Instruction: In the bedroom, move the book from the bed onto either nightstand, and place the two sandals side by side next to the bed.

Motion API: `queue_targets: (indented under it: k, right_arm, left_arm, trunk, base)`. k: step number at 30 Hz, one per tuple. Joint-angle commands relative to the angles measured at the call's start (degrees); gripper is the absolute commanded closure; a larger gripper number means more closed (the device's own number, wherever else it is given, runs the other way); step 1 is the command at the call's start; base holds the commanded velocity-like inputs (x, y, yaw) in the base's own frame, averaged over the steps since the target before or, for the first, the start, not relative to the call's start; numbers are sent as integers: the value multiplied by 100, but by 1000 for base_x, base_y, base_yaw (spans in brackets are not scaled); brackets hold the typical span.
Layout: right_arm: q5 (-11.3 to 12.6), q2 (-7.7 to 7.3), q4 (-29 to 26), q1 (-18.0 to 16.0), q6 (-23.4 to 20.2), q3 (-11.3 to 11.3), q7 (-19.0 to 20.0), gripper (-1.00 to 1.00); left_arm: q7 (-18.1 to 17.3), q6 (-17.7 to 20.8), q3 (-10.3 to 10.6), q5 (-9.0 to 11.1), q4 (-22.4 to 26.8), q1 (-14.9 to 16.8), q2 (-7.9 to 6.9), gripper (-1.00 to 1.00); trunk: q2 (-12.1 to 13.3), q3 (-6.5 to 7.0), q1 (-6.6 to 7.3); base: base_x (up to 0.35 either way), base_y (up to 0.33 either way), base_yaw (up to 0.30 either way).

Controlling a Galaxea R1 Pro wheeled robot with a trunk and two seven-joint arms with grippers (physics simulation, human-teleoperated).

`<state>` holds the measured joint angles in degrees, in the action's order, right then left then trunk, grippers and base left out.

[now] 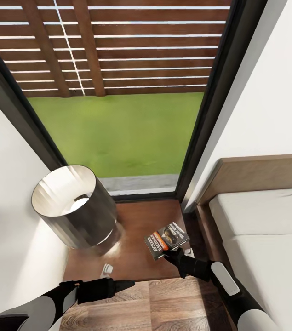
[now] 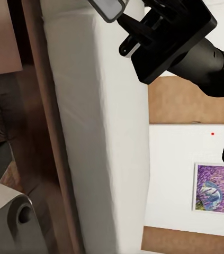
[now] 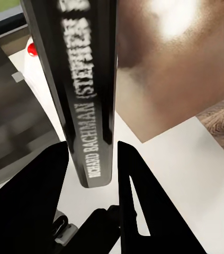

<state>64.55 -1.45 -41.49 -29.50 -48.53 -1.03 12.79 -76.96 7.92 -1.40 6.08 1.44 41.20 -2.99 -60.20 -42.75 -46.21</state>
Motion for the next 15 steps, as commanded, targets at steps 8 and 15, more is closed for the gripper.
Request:
queue_targets:
  k: [8, 15]
  right_arm:
    - [-21, -4, 1, -3, -7, -11, 39, 100]
    - [-21, -4, 1, -3, -9, -11, 39, 100]
  left_arm:
    - [-21, 60, -9, 8, -3, 2, 0, -100]
    - [-21, 59, -9, 8, -2, 2, 0, -100]
  trunk:
    - [-125, -58, -67]
    - [-205, -94, -111]
  base:
    - [0, 0, 0]
    - [0, 0, 0]
